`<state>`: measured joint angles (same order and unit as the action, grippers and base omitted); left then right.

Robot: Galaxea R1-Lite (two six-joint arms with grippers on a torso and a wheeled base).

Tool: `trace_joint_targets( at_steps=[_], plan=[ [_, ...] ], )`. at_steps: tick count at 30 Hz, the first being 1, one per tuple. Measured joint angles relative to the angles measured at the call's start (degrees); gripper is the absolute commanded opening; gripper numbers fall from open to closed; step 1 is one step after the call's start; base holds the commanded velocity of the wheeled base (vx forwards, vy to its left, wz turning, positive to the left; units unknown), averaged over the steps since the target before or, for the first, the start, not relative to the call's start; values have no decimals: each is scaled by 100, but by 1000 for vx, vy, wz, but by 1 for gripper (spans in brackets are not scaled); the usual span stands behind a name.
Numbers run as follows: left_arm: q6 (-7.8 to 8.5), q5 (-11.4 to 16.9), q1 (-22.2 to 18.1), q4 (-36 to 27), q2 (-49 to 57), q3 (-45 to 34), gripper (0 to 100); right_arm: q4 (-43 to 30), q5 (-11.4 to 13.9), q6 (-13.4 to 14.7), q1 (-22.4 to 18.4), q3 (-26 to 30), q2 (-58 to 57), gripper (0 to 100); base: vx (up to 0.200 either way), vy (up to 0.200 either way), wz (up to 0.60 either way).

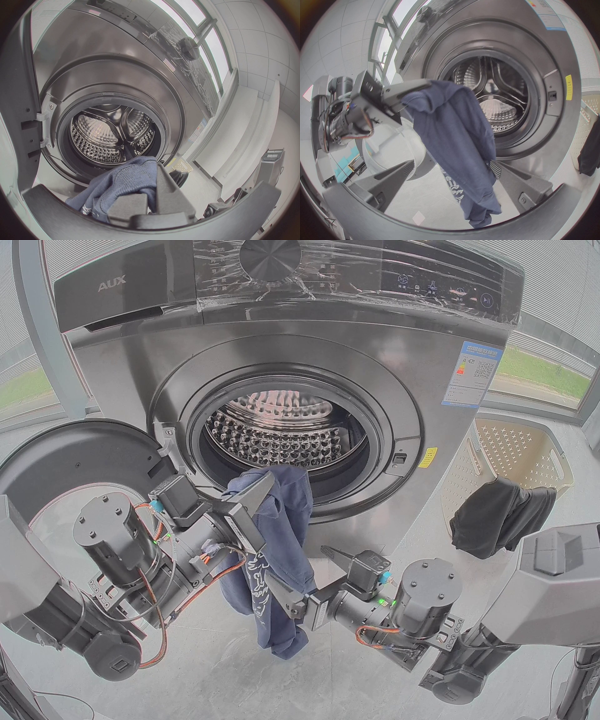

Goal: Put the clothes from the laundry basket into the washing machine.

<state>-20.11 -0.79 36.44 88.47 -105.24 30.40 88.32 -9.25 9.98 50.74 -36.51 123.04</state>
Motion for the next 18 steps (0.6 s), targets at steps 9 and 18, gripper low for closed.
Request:
trace_joint_targets(
  at_steps=[9, 18],
  plan=[
    [0, 1, 5, 2, -2, 10, 0, 6, 135, -101, 155, -444, 210, 100, 0, 0, 0],
    [0, 1, -2, 5, -13, 13, 0, -62, 212, -194, 48, -974, 507, 0, 0, 0, 0]
  ],
)
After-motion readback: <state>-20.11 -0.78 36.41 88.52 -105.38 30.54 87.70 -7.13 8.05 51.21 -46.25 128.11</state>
